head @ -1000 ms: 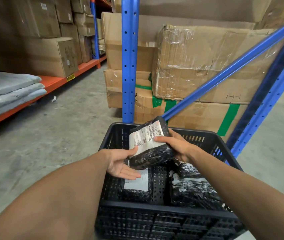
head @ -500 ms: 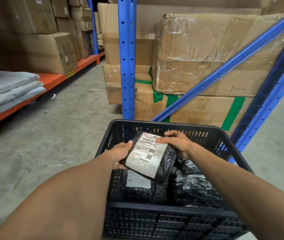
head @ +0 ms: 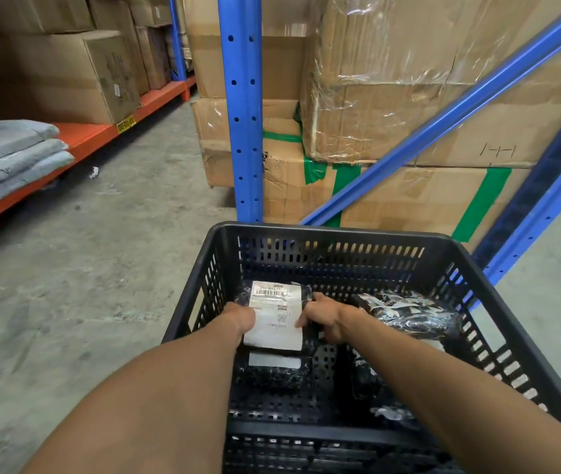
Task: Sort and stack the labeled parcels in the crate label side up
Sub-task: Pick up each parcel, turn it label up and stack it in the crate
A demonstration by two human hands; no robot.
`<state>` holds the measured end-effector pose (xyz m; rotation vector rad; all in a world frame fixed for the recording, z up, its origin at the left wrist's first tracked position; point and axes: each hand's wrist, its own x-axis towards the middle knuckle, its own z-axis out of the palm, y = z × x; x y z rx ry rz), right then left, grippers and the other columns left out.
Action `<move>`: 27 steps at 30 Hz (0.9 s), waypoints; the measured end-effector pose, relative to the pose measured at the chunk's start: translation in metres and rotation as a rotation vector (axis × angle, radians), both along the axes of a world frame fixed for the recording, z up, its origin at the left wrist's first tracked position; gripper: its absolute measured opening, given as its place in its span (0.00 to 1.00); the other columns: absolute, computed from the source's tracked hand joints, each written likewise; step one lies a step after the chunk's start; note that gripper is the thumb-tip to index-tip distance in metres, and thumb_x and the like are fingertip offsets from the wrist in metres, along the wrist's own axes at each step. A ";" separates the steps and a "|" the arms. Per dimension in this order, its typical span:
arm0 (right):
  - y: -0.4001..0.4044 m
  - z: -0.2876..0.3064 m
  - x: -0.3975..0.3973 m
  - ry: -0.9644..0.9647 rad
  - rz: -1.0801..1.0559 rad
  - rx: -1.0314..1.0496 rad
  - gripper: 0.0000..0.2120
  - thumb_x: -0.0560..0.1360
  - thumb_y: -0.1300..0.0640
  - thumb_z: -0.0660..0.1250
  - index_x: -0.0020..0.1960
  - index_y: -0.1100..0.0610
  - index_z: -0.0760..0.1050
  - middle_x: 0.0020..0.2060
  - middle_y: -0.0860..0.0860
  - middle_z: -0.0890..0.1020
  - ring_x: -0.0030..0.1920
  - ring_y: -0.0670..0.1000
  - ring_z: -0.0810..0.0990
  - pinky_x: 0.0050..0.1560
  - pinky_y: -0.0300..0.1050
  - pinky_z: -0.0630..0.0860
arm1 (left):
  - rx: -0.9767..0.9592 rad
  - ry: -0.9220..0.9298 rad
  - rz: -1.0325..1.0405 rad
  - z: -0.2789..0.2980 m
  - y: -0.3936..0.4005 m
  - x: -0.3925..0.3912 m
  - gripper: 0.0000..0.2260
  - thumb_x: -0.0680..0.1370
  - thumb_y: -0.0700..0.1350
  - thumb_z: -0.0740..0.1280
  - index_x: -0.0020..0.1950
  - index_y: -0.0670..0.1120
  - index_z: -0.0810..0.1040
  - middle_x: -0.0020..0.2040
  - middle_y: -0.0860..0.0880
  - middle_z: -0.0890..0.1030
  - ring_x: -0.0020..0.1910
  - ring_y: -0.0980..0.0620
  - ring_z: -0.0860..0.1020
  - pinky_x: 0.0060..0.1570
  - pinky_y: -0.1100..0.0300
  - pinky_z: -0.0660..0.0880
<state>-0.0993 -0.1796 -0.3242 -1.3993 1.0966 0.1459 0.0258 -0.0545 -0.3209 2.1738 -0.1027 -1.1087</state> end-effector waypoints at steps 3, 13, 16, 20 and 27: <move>0.003 -0.011 0.001 0.055 0.082 -0.011 0.37 0.73 0.72 0.63 0.78 0.51 0.62 0.73 0.57 0.73 0.70 0.61 0.73 0.65 0.60 0.75 | 0.132 0.005 -0.160 -0.008 0.003 -0.003 0.27 0.81 0.43 0.57 0.80 0.42 0.57 0.77 0.42 0.64 0.75 0.42 0.66 0.75 0.46 0.63; -0.027 0.043 -0.005 0.153 0.463 -0.331 0.29 0.79 0.64 0.64 0.78 0.56 0.60 0.63 0.59 0.78 0.46 0.52 0.78 0.46 0.47 0.78 | 0.180 -0.290 -0.211 0.009 -0.010 -0.023 0.33 0.79 0.44 0.60 0.81 0.46 0.50 0.77 0.41 0.62 0.75 0.40 0.64 0.74 0.47 0.63; -0.056 0.080 -0.025 0.096 0.452 -0.525 0.20 0.78 0.65 0.64 0.70 0.59 0.71 0.50 0.54 0.79 0.50 0.54 0.75 0.47 0.47 0.73 | 0.066 -0.538 -0.323 0.028 -0.032 -0.041 0.27 0.77 0.44 0.63 0.76 0.49 0.64 0.73 0.42 0.66 0.71 0.41 0.68 0.70 0.47 0.69; -0.098 0.107 -0.074 0.247 0.446 -0.742 0.17 0.77 0.66 0.61 0.65 0.62 0.76 0.53 0.55 0.76 0.53 0.53 0.73 0.48 0.40 0.72 | -0.206 -0.280 -0.439 0.046 -0.065 -0.079 0.16 0.78 0.44 0.66 0.67 0.49 0.76 0.66 0.43 0.77 0.57 0.45 0.79 0.61 0.52 0.78; -0.102 0.101 -0.143 0.606 0.741 -0.524 0.40 0.71 0.65 0.75 0.79 0.58 0.61 0.74 0.58 0.70 0.72 0.59 0.72 0.72 0.53 0.71 | -0.148 0.048 -0.605 0.050 -0.102 -0.137 0.28 0.81 0.49 0.63 0.79 0.52 0.58 0.77 0.44 0.64 0.59 0.47 0.79 0.58 0.55 0.80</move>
